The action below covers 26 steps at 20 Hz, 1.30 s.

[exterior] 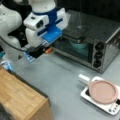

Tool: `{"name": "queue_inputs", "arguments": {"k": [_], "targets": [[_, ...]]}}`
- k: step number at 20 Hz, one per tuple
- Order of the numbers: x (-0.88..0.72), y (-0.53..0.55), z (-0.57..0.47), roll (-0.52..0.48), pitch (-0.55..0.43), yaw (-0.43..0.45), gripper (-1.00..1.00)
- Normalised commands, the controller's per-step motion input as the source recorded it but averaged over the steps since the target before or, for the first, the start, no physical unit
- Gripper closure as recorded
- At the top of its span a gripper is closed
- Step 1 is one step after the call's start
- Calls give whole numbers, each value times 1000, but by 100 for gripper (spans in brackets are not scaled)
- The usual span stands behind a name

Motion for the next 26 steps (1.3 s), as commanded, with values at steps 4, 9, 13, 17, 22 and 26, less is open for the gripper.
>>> {"name": "queue_inputs", "arguments": {"k": [4, 9, 13, 17, 22, 26], "targets": [[-5, 5, 2, 118, 30, 142, -100], [-20, 3, -2, 191, 5, 99, -100], [-40, -6, -5, 226, -8, 45, -100], [-105, -2, 14, 297, -15, 35, -100], [-201, 44, 26, 270, -13, 22, -100], [-259, 113, -33, 200, -31, 30, -100]]}}
